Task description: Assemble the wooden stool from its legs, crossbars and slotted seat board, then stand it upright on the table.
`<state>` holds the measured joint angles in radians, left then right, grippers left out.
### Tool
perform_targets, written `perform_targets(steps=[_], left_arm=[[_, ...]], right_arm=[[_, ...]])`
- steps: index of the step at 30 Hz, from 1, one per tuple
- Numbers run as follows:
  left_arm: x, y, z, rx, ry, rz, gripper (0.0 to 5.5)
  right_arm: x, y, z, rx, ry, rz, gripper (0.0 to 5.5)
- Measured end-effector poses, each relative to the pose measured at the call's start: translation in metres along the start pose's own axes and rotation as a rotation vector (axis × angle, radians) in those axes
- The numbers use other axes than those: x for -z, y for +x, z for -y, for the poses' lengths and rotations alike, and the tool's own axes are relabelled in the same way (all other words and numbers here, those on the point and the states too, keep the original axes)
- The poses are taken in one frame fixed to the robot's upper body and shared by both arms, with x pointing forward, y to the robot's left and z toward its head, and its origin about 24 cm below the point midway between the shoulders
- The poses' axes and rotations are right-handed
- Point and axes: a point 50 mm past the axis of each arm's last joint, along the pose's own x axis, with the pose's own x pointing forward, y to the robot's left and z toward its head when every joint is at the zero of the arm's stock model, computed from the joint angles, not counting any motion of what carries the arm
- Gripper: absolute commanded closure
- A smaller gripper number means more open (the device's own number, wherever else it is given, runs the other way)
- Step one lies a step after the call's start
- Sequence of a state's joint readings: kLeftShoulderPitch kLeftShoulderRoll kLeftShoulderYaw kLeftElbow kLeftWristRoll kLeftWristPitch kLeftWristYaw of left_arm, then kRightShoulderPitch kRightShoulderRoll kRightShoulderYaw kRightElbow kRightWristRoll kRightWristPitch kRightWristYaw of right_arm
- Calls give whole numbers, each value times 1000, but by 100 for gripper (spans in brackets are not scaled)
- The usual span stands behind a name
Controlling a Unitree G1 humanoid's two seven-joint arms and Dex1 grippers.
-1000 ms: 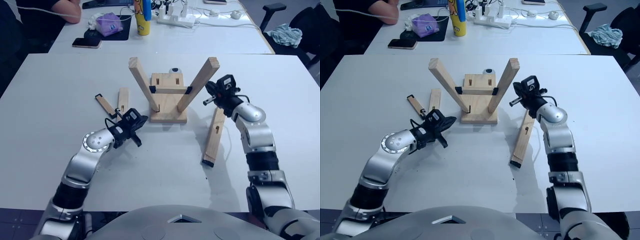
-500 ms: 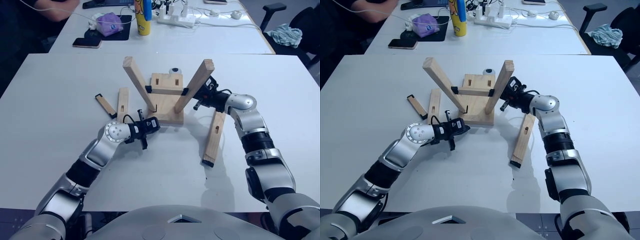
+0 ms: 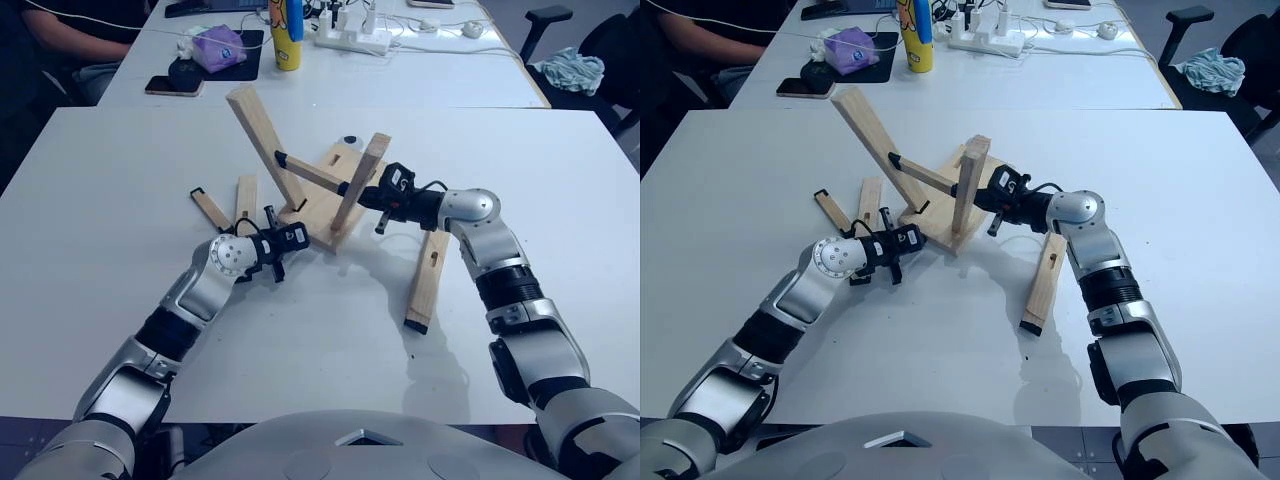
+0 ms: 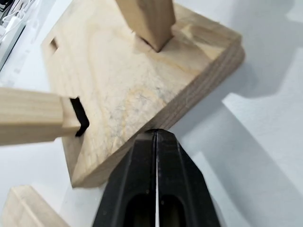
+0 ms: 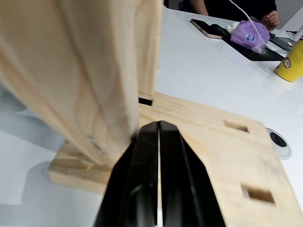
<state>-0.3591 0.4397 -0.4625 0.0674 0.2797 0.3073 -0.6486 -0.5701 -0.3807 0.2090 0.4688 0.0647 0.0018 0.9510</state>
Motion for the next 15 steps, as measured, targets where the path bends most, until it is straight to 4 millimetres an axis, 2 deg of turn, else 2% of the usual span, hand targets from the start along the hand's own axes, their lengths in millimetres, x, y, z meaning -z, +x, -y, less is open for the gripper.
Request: perform_targets(steps=[5,7,10,15], left_arm=[[-3,4,-17,-125,-16,-31,548],[-12,9,-20,-143,-18,-5,548],[-15,15,-21,-153,-25,-5,548],[-13,9,-31,-234,3,-34,548]], right_arm=[[-5,18,-11,-48,-9,17,550],[-7,24,-14,-53,-10,24,550],[-8,27,-14,-38,-40,-1,550],[-6,32,-11,43,-89,-35,550]])
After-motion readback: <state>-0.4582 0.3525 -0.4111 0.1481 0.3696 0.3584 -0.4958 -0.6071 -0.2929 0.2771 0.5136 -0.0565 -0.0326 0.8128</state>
